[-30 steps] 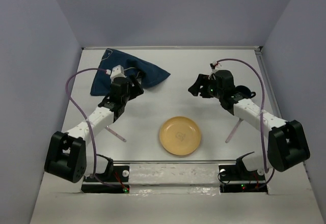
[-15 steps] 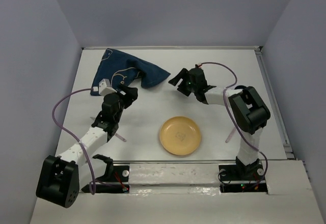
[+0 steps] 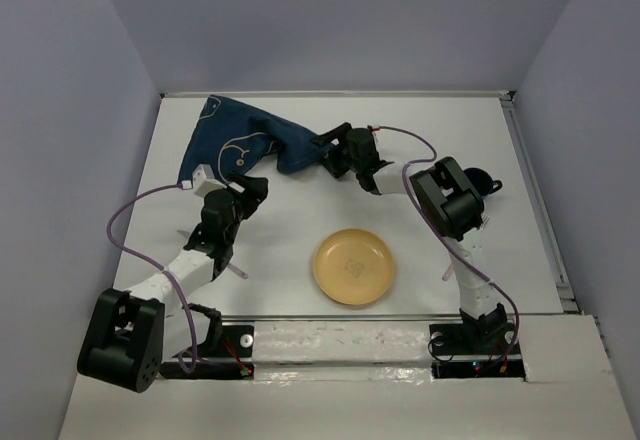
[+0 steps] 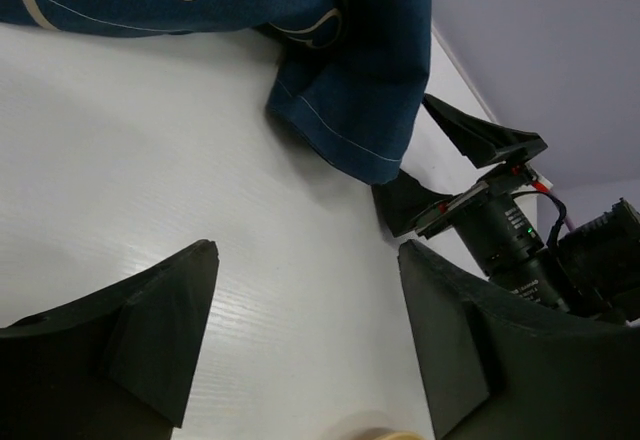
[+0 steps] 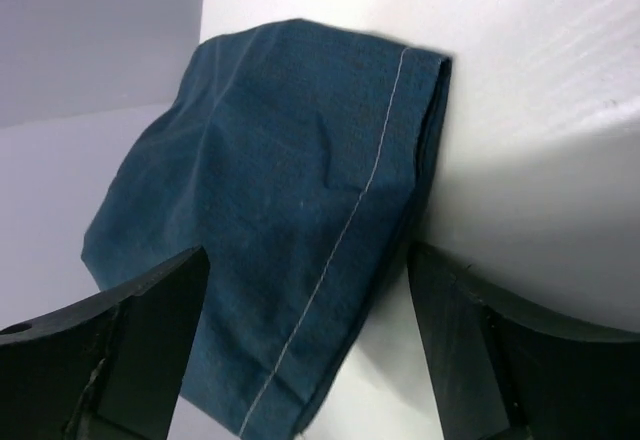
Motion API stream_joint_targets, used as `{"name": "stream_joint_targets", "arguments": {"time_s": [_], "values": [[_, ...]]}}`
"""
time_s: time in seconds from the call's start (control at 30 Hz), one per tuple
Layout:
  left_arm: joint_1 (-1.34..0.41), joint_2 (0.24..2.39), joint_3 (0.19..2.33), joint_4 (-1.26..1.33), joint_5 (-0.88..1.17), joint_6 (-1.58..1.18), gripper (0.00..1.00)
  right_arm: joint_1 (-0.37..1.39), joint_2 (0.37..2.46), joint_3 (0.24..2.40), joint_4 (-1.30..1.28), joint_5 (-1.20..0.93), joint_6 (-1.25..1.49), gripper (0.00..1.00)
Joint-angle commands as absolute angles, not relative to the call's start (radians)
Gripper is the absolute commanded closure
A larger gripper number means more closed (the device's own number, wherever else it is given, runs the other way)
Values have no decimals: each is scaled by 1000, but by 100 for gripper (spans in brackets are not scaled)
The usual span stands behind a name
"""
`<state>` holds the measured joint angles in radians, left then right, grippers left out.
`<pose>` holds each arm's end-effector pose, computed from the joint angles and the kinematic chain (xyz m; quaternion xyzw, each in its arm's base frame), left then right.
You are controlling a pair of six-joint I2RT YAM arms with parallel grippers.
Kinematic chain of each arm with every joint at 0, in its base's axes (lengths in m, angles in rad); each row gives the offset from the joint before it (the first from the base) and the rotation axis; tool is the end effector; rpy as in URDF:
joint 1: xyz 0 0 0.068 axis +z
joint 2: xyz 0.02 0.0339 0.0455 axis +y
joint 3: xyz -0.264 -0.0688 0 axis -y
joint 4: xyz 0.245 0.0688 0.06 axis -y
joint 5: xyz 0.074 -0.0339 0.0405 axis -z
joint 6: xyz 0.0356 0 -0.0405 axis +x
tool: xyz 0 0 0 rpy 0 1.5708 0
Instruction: Set the dinner table for one person
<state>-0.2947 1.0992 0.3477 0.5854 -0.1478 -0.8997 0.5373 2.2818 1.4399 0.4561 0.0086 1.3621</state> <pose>0.2195 -0.0611 0.2072 -0.2723 0.7125 -0.3157 0.5644 0.4312 0.2565 0.1295 0.3347 0.7590 0.4521 0.3279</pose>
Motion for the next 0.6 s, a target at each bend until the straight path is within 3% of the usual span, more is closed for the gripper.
{"name": "stream_joint_targets", "arguments": {"time_s": [0.0,0.07,0.13,0.17,0.2,0.23,0.33,0.4,0.5,0.57], "values": [[-261,1150,342,653,-184,-911,11,545,2358,1543,482,9,1463,17],[-223,1172,348,657,-178,-917,5,545,2378,1558,491,9,1471,21],[-200,1199,356,661,-175,-928,2,545,2378,1575,492,15,1457,35],[-187,1212,368,666,-173,-931,1,545,2373,1581,494,26,1438,45],[-166,1238,376,669,-172,-934,1,545,2367,1588,495,29,1416,67],[-155,1249,383,672,-172,-940,1,545,2359,1600,492,43,1390,74],[-127,1314,435,684,-172,-940,1,545,2309,1603,460,77,1269,87],[-115,1370,507,689,-149,-913,1,545,2283,1589,450,104,1194,88],[-97,1507,590,684,-120,-904,1,535,2244,1560,448,114,1123,100],[-89,1554,624,681,-126,-897,1,535,2229,1542,449,115,1097,100]]}}
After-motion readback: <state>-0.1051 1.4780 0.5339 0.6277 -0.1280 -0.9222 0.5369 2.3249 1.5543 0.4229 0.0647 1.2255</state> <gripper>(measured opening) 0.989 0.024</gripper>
